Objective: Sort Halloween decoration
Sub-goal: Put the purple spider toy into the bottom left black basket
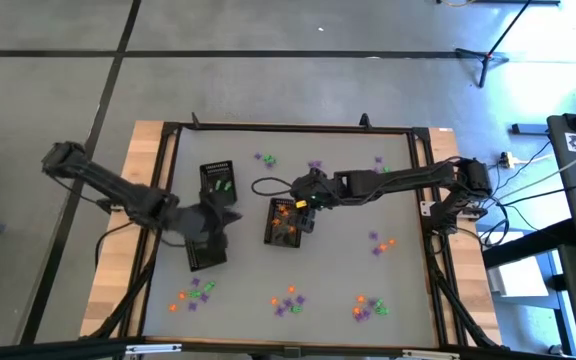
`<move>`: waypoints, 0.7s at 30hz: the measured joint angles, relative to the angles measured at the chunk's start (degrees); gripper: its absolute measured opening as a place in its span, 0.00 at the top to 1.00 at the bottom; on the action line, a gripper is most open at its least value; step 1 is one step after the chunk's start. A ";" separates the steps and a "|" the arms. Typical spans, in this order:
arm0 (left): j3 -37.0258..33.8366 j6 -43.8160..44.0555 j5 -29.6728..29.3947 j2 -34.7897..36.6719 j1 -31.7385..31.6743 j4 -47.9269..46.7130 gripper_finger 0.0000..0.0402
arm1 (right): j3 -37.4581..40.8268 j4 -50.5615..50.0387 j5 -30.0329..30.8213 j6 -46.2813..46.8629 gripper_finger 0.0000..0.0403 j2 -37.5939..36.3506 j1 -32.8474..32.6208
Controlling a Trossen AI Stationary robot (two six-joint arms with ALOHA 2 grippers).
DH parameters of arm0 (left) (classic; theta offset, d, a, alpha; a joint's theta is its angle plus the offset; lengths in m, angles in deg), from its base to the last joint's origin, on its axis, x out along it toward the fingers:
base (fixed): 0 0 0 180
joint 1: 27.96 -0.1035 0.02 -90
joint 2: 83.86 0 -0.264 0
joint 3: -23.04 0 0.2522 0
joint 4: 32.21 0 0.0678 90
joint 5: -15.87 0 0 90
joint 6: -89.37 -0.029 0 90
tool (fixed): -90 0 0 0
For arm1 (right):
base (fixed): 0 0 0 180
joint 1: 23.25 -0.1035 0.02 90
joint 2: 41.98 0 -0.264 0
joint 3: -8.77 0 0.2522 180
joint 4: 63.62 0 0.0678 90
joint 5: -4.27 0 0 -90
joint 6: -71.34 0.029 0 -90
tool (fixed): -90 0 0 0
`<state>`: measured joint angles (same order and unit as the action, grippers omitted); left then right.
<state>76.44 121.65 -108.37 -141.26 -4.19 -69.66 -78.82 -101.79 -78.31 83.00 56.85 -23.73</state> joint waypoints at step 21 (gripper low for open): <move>-3.63 24.68 15.93 -2.84 11.65 -16.52 1.00 | -0.04 9.96 -0.50 -5.11 0.58 0.00 -0.67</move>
<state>72.81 146.33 -92.44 -144.11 7.46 -86.17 -78.86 -91.83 -78.80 77.89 56.85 -24.40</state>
